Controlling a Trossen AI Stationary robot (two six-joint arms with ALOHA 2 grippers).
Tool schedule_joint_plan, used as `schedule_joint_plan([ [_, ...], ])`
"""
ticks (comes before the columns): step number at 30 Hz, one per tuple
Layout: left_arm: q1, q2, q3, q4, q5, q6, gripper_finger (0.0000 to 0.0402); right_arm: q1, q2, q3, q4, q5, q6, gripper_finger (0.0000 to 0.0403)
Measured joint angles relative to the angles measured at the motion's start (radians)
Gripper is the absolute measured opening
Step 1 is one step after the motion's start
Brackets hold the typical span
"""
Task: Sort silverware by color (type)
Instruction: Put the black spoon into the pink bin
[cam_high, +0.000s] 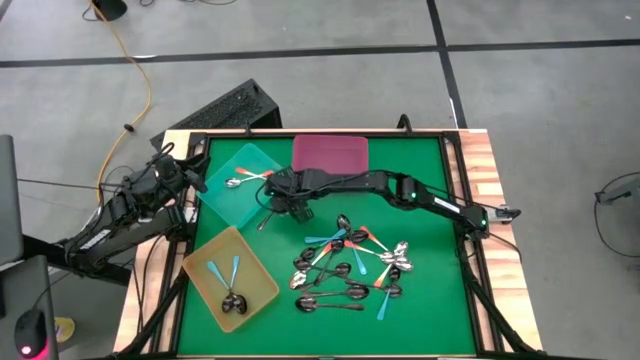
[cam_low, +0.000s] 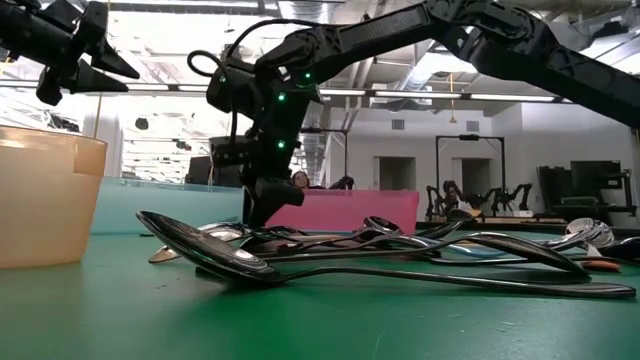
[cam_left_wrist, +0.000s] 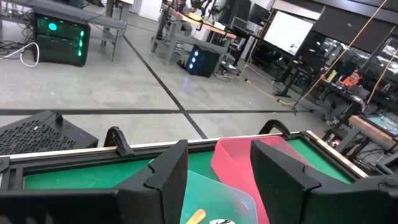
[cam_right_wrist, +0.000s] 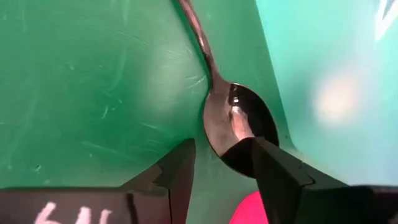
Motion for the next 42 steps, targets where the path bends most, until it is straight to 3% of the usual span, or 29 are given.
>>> schedule_joint_plan([
  [15, 0.000, 0.000, 0.000, -0.003, 0.000, -0.004, 0.0158, 0.074, 0.003, 0.002, 0.013, -0.031, 0.060, 0.0109],
  [24, 0.000, 0.000, 0.000, -0.005, -0.001, -0.006, 0.0158, 0.082, 0.006, 0.001, 0.181, 0.016, 0.085, 0.0100],
  [32, 0.000, 0.000, 0.000, -0.005, -0.008, -0.006, 0.0158, 0.073, 0.006, 0.001, 0.210, 0.034, 0.086, 0.0008],
  [42, 0.000, 0.000, 0.000, -0.003, -0.008, -0.005, 0.0158, 0.063, 0.020, 0.002, 0.314, -0.024, 0.137, 0.0005],
])
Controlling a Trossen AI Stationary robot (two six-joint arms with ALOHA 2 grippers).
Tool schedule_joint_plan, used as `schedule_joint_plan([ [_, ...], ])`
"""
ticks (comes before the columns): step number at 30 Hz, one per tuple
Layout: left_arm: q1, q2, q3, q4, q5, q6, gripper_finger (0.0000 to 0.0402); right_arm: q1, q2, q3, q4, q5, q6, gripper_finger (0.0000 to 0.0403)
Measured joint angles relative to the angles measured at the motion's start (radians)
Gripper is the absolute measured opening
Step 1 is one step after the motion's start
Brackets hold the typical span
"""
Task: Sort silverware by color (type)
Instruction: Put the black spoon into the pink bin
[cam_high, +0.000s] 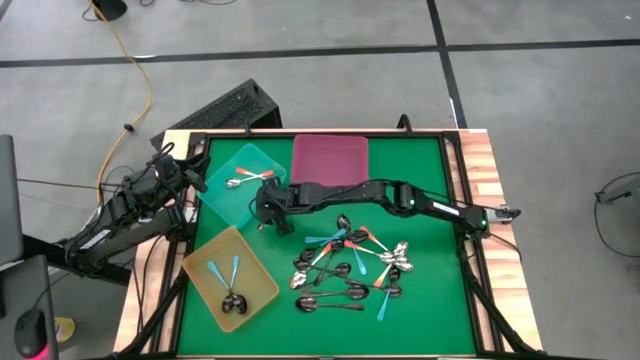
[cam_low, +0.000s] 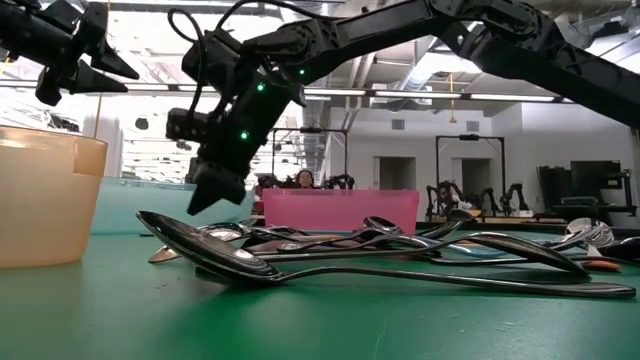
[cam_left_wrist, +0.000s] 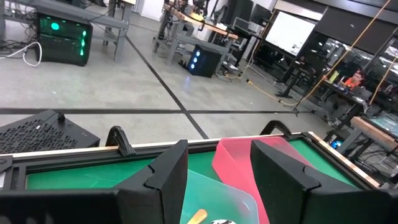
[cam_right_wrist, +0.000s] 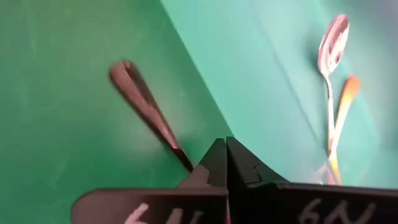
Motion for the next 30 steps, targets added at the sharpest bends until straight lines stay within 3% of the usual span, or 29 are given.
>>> schedule_joint_plan([
  [30, 0.000, 0.000, 0.000, -0.002, 0.008, -0.004, 0.0158, -0.019, 0.000, -0.023, -0.052, -0.041, 0.134, 0.0003],
])
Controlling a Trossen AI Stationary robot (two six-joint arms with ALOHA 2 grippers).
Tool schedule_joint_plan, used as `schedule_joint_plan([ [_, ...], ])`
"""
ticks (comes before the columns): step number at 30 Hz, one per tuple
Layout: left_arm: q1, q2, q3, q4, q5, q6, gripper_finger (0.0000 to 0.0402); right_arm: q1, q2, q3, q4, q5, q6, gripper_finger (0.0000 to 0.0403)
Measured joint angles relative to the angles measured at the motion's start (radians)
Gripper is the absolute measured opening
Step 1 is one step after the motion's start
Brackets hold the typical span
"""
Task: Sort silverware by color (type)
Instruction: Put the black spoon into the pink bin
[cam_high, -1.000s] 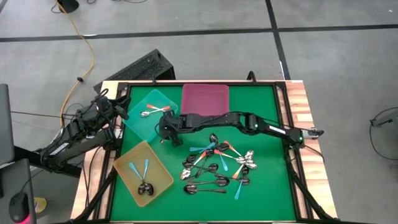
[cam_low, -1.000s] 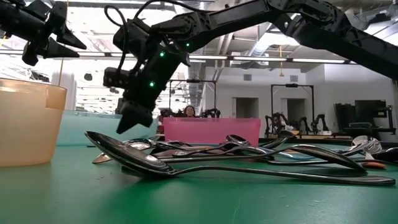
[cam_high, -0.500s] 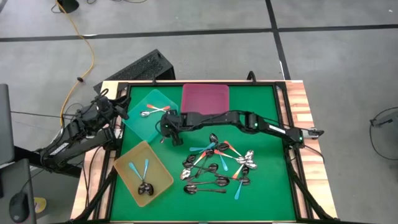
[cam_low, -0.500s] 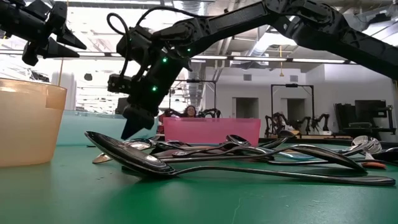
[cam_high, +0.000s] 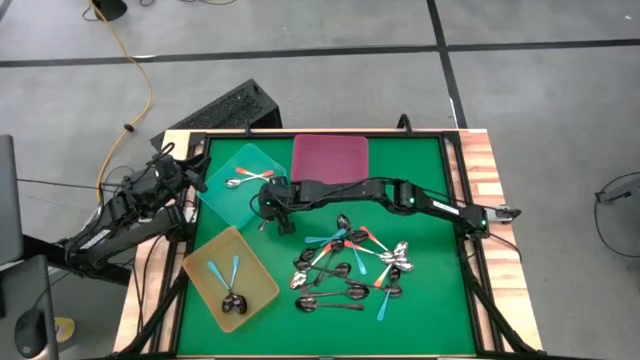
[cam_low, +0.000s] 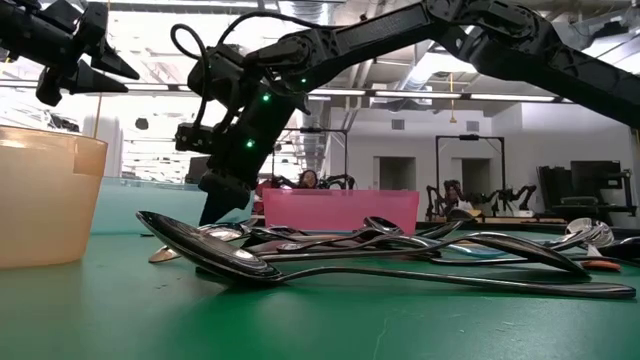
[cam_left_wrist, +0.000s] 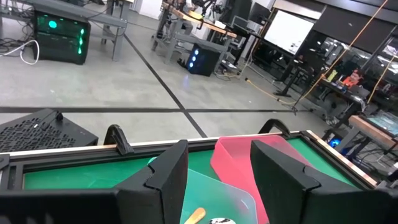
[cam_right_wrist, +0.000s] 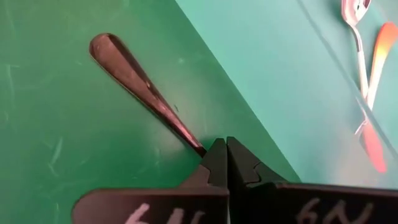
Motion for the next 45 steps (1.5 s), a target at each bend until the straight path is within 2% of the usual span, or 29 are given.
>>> schedule_joint_plan([
  [7, 0.000, 0.000, 0.000, -0.001, 0.001, 0.000, 0.0158, -0.001, 0.000, 0.001, -0.051, 0.003, 0.002, 0.0003],
  [14, 0.000, 0.000, 0.000, -0.001, 0.001, 0.000, 0.0158, 0.046, -0.006, 0.003, -0.148, 0.008, 0.032, 0.0004],
  [23, 0.000, 0.000, 0.000, -0.001, 0.001, 0.000, 0.0158, 0.077, -0.017, 0.021, -0.225, -0.010, 0.002, 0.0035],
  [30, 0.000, 0.000, 0.000, -0.001, 0.001, 0.000, 0.0158, 0.064, -0.019, 0.025, -0.240, -0.092, -0.089, 0.0083],
  [39, 0.000, 0.000, 0.000, 0.000, 0.000, 0.000, 0.0158, 0.046, -0.062, 0.023, -0.251, -0.122, -0.157, 0.0183],
  [45, 0.000, 0.000, 0.000, 0.000, 0.000, 0.001, 0.0158, 0.033, -0.116, 0.028, -0.231, -0.275, -0.175, 0.0199],
])
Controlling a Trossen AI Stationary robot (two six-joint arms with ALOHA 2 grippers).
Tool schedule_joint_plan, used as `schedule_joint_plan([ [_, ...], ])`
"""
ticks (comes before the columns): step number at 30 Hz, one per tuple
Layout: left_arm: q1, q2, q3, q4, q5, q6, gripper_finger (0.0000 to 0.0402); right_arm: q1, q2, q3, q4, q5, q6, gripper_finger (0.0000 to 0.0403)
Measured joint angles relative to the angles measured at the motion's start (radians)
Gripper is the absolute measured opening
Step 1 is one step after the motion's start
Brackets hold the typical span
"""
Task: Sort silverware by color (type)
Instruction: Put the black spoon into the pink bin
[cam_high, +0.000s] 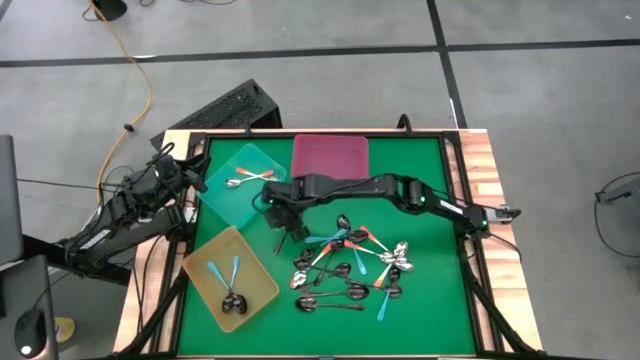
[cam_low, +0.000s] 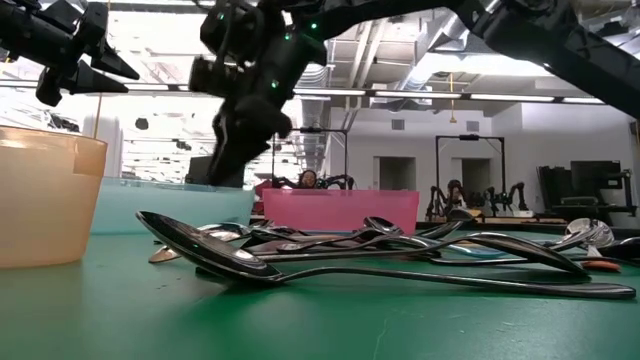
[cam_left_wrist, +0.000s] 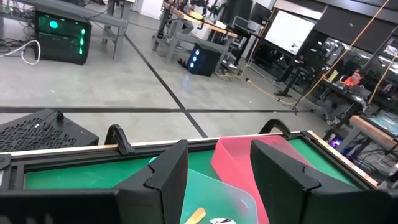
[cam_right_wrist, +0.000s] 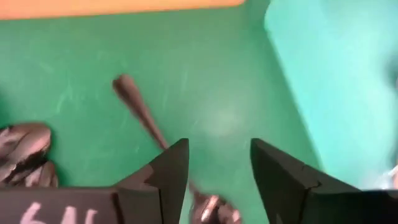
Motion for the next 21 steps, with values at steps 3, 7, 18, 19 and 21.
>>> schedule_joint_plan([
  [3, 0.000, 0.000, 0.000, 0.000, -0.001, 0.002, 0.0158, 0.004, 0.009, -0.006, -0.016, -0.034, -0.024, 0.0195],
  [7, 0.000, 0.000, 0.000, 0.000, 0.000, 0.002, 0.0158, 0.017, 0.035, -0.024, -0.013, -0.038, -0.073, 0.0190],
  [18, 0.000, 0.000, 0.000, 0.000, 0.000, 0.002, 0.0158, 0.011, 0.034, -0.049, 0.008, -0.039, -0.127, 0.0189],
  [19, 0.000, 0.000, 0.000, 0.000, -0.001, 0.002, 0.0158, 0.007, 0.032, -0.065, 0.028, -0.039, -0.126, 0.0189],
  [21, 0.000, 0.000, 0.000, 0.000, 0.000, 0.002, 0.0158, 0.005, 0.032, -0.101, 0.059, -0.039, -0.126, 0.0189],
])
